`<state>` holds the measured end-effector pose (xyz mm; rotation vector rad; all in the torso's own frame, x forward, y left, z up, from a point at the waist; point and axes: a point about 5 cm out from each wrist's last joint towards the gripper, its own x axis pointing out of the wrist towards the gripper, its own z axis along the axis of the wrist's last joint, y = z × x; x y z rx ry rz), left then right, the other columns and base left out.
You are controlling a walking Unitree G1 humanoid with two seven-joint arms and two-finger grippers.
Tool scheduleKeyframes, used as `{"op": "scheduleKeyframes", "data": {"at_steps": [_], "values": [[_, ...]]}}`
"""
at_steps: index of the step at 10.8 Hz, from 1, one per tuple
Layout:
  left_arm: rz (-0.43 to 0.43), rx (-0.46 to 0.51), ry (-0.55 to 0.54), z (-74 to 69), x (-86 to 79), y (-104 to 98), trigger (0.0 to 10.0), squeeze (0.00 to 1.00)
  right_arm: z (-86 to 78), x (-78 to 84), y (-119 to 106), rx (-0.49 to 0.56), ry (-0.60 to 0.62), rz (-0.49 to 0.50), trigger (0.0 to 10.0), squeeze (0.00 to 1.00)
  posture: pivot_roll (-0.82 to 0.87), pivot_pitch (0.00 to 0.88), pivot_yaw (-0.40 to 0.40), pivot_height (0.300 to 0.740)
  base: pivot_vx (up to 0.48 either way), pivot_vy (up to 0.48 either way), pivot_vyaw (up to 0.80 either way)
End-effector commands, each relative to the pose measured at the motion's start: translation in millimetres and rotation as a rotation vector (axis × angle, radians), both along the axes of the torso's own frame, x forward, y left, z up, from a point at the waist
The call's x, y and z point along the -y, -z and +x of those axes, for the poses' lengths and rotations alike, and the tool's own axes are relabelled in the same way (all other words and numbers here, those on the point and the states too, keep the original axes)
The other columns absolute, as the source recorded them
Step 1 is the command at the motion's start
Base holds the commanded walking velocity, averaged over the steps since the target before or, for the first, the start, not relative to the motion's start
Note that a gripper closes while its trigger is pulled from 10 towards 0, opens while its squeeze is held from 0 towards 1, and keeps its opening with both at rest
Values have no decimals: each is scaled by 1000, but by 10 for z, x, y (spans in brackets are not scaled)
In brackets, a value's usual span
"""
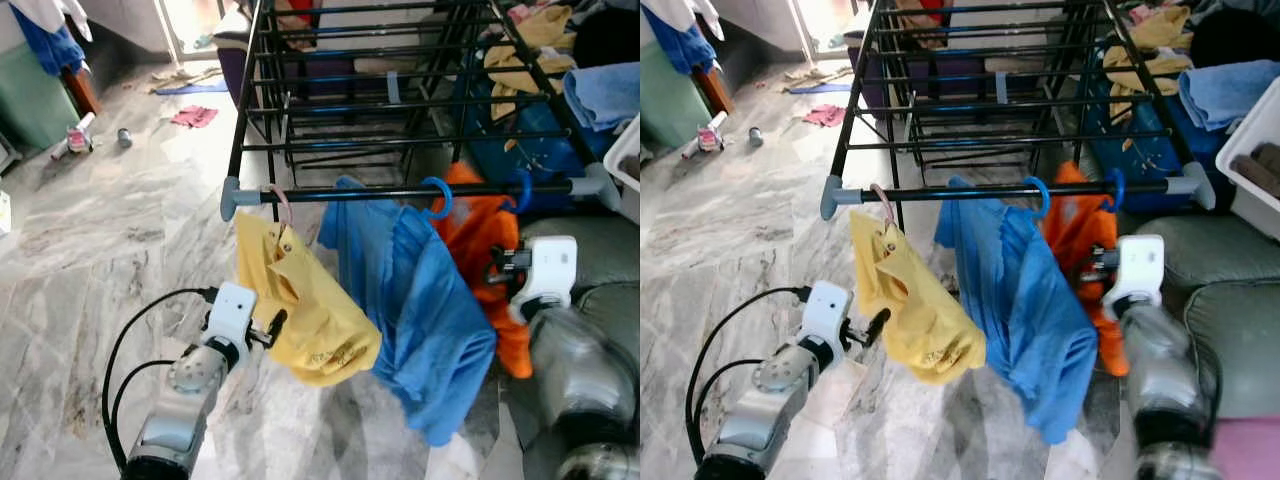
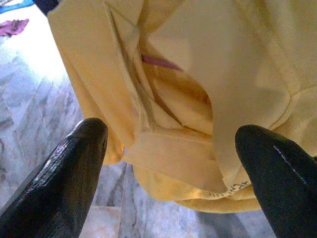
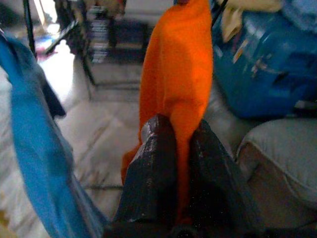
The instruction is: Hang hanger
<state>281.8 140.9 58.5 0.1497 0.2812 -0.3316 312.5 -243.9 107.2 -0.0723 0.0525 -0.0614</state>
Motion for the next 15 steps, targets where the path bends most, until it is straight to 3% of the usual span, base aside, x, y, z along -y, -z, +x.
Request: {"op": "scheduleKeyframes", "data": {"at_steps": [1, 3, 4, 8, 12, 15], "values": [[-3, 20, -14, 9, -47, -30, 10000, 0, -5, 5, -108, 59, 17, -17, 0, 0, -73, 65, 39, 740, 0, 0, 0], [-3, 20, -14, 9, -47, -30, 10000, 0, -5, 5, -108, 59, 17, -17, 0, 0, -73, 65, 39, 740, 0, 0, 0], [-24, 113, -102, -20, -136, -184, 10000, 0, -223, -94, -92, 100, 63, -56, 10000, 0, -69, 47, 27, 740, 0, 0, 0], [4, 113, -126, -72, -192, -175, 10000, 0, -358, -310, -18, 68, 94, -28, 10000, 0, -63, 61, 22, 740, 0, 0, 0], [-6, 104, -120, -111, -124, -164, 10000, 0, -360, -316, -40, 50, 103, -26, 10000, 0, -67, 84, 15, 740, 0, 0, 0], [-2, 104, -128, -116, -164, -172, 10000, 0, -374, -335, -27, 40, 107, -2, 10000, 0, -63, 86, 16, 740, -286, 0, 0]]}}
